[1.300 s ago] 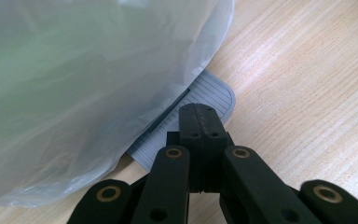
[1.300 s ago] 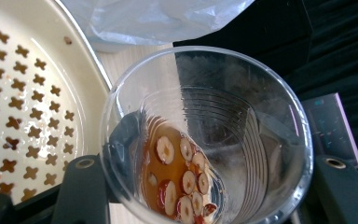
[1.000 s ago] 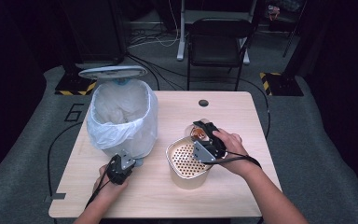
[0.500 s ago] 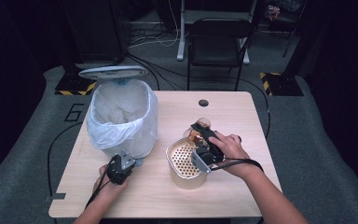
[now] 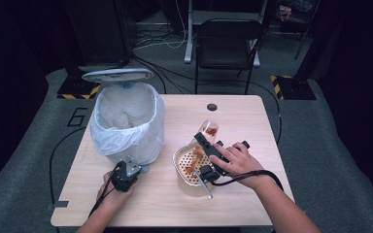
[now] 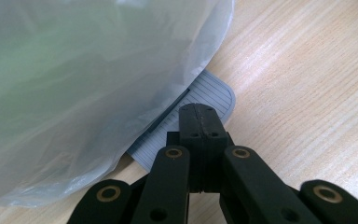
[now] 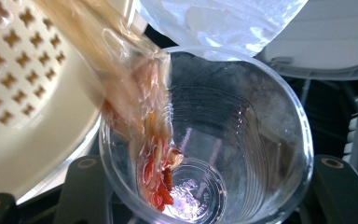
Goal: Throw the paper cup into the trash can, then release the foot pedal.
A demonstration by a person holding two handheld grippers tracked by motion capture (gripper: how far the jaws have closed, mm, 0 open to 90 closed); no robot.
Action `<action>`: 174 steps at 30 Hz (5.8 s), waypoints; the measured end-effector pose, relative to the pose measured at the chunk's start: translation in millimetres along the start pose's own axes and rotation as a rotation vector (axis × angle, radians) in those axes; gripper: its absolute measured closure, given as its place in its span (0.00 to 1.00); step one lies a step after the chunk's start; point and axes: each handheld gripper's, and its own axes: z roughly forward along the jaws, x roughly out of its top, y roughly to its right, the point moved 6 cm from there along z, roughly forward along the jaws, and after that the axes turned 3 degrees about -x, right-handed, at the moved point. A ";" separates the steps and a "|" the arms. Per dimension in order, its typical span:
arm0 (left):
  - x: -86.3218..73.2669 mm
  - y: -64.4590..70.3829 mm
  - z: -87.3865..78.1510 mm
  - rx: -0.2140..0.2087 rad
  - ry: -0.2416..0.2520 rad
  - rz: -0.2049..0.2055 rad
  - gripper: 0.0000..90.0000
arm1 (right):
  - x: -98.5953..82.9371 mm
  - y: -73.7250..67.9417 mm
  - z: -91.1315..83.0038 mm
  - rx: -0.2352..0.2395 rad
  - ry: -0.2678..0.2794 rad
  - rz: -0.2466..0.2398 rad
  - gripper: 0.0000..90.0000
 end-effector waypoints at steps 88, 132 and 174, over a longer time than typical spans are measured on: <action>0.2 1.5 0.3 0.010 -0.004 -0.009 1.00 | -10.5 19.3 -4.2 -0.038 0.022 0.459 0.44; 1.0 -2.0 -0.9 0.038 -0.005 0.026 1.00 | -18.0 162.1 54.7 0.420 0.251 1.619 0.46; 9.7 -2.8 -15.9 -0.128 0.055 -0.219 0.86 | 18.3 118.3 86.4 0.535 0.121 1.777 0.24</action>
